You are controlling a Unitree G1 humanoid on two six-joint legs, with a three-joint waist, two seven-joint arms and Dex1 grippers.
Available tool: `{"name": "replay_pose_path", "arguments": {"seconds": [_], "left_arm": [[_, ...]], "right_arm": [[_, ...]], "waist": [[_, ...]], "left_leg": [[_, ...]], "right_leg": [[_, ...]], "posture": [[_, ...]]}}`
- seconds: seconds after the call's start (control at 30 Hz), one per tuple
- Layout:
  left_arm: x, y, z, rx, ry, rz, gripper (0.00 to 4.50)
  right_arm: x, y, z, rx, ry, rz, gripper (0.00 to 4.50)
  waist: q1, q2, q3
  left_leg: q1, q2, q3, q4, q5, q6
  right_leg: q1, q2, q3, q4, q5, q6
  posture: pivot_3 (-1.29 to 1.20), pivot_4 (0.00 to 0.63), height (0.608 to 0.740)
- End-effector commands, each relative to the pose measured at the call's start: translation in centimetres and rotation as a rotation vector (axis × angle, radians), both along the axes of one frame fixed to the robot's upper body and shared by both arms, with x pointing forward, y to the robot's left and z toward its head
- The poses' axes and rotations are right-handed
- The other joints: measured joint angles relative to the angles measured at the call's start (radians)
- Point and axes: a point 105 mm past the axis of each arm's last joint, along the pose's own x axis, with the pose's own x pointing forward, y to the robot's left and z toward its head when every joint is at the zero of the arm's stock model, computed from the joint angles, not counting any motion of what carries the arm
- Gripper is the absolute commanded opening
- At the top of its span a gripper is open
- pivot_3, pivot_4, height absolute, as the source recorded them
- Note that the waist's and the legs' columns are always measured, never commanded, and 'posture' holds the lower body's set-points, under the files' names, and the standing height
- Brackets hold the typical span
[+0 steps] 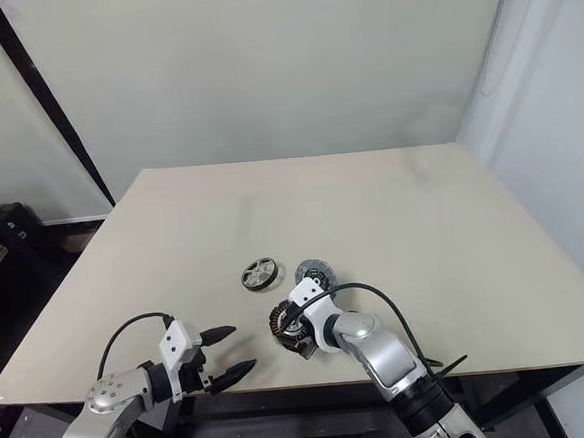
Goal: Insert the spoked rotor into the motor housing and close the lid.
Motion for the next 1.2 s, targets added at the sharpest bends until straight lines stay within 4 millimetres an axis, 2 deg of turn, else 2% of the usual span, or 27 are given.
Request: {"name": "replay_pose_path", "arguments": {"seconds": [0.03, 0.1, 0.33, 0.47, 1.2], "left_arm": [[0.4, -0.1, 0.7, 0.001, -0.039, -0.007, 4.5], [0.4, -0.1, 0.7, 0.001, -0.039, -0.008, 4.5], [0.4, -0.2, 0.7, -0.001, -0.041, -0.01, 4.5], [0.5, -0.2, 0.7, -0.002, -0.041, -0.011, 4.5], [0.3, -0.3, 0.6, -0.004, -0.04, -0.007, 4.5]], "right_arm": [[0.3, 0.4, 2.3, 0.059, -0.05, 0.002, 4.28], [0.1, 0.2, 2.5, 0.045, -0.049, 0.006, 3.83], [0.2, -0.3, 2.3, -0.008, -0.054, -0.004, 1.3], [0.5, -0.4, 1.9, -0.032, -0.061, -0.012, 0.02], [1.4, -0.6, 0.7, -0.083, -0.079, -0.052, 0.02]], "waist": [[0.0, 0.0, 0.0], [0.0, 0.0, 0.0], [0.0, 0.0, 0.0], [0.0, 0.0, 0.0], [0.0, 0.0, 0.0]], "left_leg": [[0.0, 0.0, 0.0, 0.0, 0.0, 0.0], [0.0, 0.0, 0.0, 0.0, 0.0, 0.0], [0.0, 0.0, 0.0, 0.0, 0.0, 0.0], [0.0, 0.001, 0.0, 0.0, 0.0, 0.0], [0.0, 0.001, 0.001, 0.001, 0.0, 0.0]], "right_leg": [[0.0, 0.0, 0.0, 0.0, 0.0, 0.0], [0.0, 0.0, 0.0, 0.0, 0.0, 0.0], [0.0, 0.0, 0.0, 0.0, 0.0, 0.0], [0.0, 0.0, 0.0, 0.0, 0.0, 0.0], [0.0, 0.0, 0.0, 0.0, 0.0, -0.001]], "posture": [[0.0, 0.0, 0.74], [0.0, 0.0, 0.74], [0.0, 0.0, 0.74], [0.0, 0.0, 0.74], [0.0, 0.0, 0.74]]}}
